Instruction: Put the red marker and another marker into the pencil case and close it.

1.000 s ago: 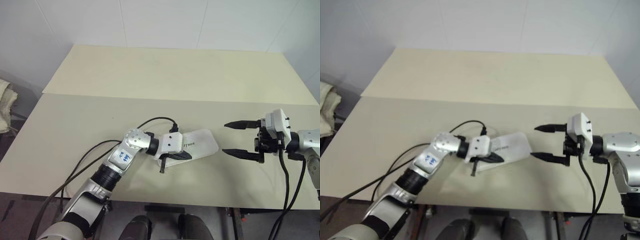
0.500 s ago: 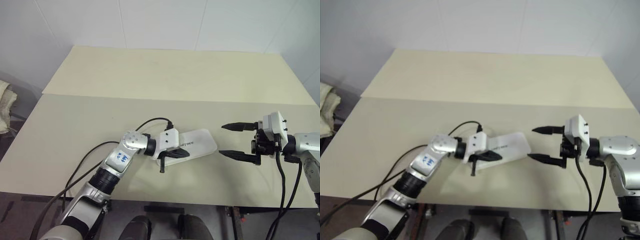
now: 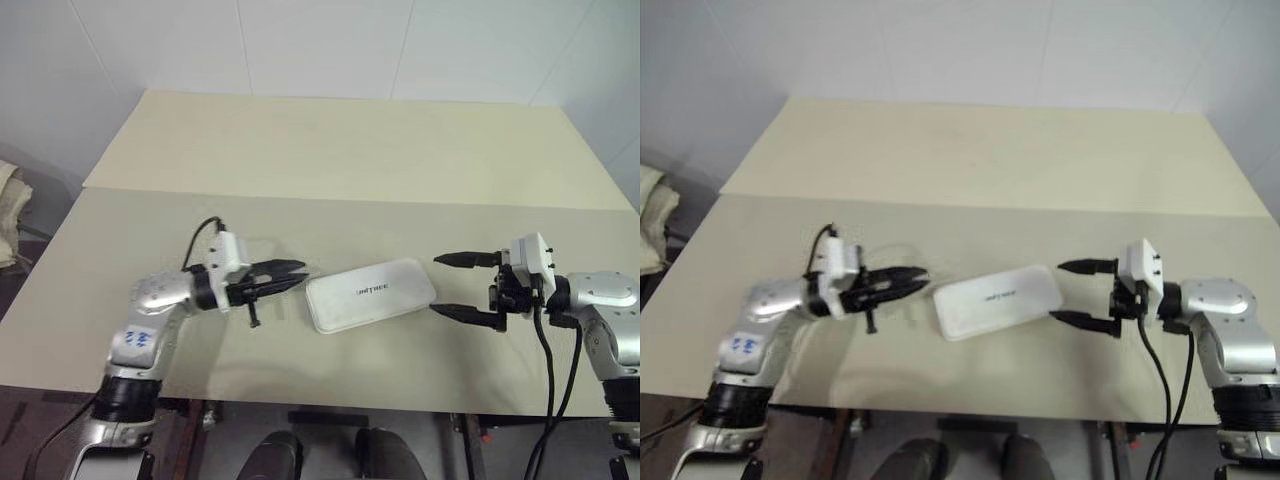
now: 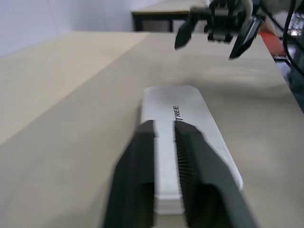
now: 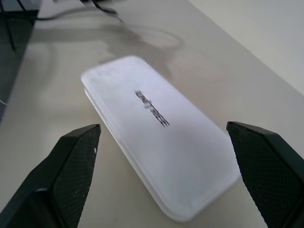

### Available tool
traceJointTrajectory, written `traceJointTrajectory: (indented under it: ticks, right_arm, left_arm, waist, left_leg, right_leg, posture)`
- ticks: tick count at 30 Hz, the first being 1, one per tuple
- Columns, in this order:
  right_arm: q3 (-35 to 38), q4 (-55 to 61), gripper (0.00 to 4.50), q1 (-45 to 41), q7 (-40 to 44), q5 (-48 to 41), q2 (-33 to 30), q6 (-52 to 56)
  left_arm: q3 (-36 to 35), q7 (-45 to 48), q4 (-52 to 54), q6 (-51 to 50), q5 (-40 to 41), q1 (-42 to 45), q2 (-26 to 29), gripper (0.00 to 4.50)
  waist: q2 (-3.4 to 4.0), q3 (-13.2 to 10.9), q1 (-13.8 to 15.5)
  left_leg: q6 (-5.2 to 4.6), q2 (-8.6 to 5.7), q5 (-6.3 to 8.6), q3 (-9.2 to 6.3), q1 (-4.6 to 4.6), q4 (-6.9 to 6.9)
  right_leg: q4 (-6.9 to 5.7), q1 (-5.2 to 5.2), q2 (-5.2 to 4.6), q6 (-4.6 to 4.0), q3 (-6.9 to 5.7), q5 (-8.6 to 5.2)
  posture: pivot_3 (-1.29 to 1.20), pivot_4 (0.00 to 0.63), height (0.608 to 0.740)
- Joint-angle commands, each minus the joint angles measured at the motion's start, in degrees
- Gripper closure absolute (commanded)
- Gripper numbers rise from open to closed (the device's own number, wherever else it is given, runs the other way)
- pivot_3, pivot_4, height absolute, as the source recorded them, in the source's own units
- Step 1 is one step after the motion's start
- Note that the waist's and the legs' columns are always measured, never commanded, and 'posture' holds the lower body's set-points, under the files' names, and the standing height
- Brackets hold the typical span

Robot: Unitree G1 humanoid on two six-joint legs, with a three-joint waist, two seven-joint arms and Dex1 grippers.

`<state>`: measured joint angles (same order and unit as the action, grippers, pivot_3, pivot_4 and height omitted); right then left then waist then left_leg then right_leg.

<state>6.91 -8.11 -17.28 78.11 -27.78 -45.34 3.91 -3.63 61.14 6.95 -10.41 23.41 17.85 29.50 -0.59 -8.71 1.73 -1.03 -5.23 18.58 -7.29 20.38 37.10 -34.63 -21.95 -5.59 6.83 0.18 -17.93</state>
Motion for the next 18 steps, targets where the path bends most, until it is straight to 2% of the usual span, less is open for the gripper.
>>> traceJointTrajectory:
  ticks: [1, 7, 18]
  right_arm:
    - [2.61, -0.65, 0.0, 0.57, 0.97, -0.52, -0.51, -2.48]
    - [4.66, -0.28, 0.0, 3.7, 3.0, -1.44, -2.11, -3.07]
    - [10.01, -3.49, 0.0, 4.91, 2.27, -1.25, -2.09, -8.32]
  left_arm:
    - [-2.07, 0.73, 4.97, 0.36, 3.21, -3.01, 1.58, 2.21]
    - [-1.97, 3.1, 7.87, 2.66, 4.85, -6.18, 3.15, 0.08]
    - [-3.11, 2.32, 2.91, 5.83, 3.27, -4.79, 4.85, 0.03]
  waist:
    - [0.01, 0.0, -0.15]
    - [0.04, -0.02, -0.15]
    - [0.06, -0.03, -0.27]
  left_leg:
    - [0.0, 0.0, 0.0, 0.01, 0.0, -0.01]
    - [0.01, 0.04, 0.01, 0.0, 0.0, -0.09]
    - [0.01, 0.06, 0.01, 0.06, -0.07, -0.06]
  right_leg:
    - [0.02, 0.0, 0.0, 0.0, 0.02, 0.0]
    - [0.03, -0.03, 0.02, 0.0, 0.01, 0.0]
    - [0.16, 0.11, 0.04, -0.01, 0.03, 0.0]
  posture:
    - [0.0, 0.15, 0.74]
    - [0.0, 0.15, 0.74]
    - [0.0, 0.15, 0.74]
